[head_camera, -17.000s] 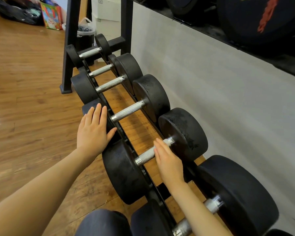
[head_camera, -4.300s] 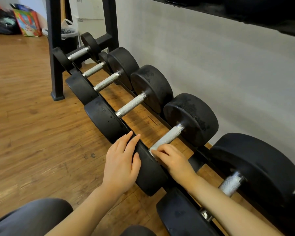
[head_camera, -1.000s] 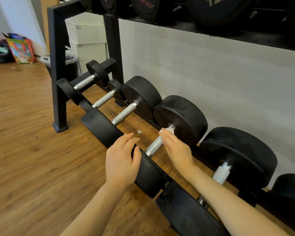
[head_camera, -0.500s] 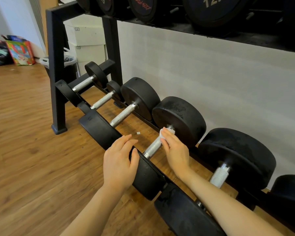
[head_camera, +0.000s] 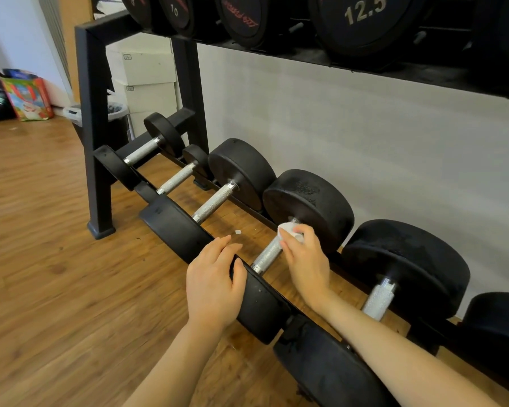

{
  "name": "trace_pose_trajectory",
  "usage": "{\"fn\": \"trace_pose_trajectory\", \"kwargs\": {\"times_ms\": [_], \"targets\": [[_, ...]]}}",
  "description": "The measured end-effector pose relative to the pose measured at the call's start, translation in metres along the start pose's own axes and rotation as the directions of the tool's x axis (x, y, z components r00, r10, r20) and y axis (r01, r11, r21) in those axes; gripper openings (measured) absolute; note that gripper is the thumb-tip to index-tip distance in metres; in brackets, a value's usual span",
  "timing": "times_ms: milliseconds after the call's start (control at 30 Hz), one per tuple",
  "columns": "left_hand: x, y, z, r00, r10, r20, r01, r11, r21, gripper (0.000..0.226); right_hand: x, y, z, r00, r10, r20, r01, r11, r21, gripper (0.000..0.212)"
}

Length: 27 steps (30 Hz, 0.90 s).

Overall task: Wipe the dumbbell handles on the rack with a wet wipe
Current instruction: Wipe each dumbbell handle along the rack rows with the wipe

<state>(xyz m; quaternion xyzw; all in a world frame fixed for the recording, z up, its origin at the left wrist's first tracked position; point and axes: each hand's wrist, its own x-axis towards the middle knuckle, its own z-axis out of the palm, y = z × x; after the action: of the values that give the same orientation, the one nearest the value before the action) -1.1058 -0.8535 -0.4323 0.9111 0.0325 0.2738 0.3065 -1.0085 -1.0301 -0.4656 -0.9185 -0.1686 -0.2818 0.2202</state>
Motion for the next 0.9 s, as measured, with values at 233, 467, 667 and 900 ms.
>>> {"fn": "trace_pose_trajectory", "kwargs": {"times_ms": [233, 467, 667, 900], "targets": [[-0.001, -0.002, 0.001, 1.000, 0.014, 0.002, -0.014, 1.000, -0.003, 0.048, -0.008, 0.014, 0.001, 0.998, -0.021, -0.054, 0.020, 0.999, -0.032, 0.041], [0.000, -0.005, 0.003, 1.000, 0.022, -0.006, -0.022, 1.000, -0.003, 0.047, -0.001, 0.011, 0.004, 0.989, -0.105, -0.101, 0.099, 0.993, -0.059, 0.036], [0.001, -0.004, 0.003, 1.000, 0.013, -0.007, -0.013, 1.000, 0.008, 0.049, -0.005, 0.004, 0.007, 0.994, -0.037, -0.100, 0.044, 0.996, 0.075, 0.039], [0.001, -0.002, 0.003, 1.000, 0.019, -0.012, -0.019, 1.000, -0.001, 0.049, -0.005, 0.001, 0.006, 0.995, 0.047, -0.092, -0.035, 0.992, 0.123, 0.041]]}}
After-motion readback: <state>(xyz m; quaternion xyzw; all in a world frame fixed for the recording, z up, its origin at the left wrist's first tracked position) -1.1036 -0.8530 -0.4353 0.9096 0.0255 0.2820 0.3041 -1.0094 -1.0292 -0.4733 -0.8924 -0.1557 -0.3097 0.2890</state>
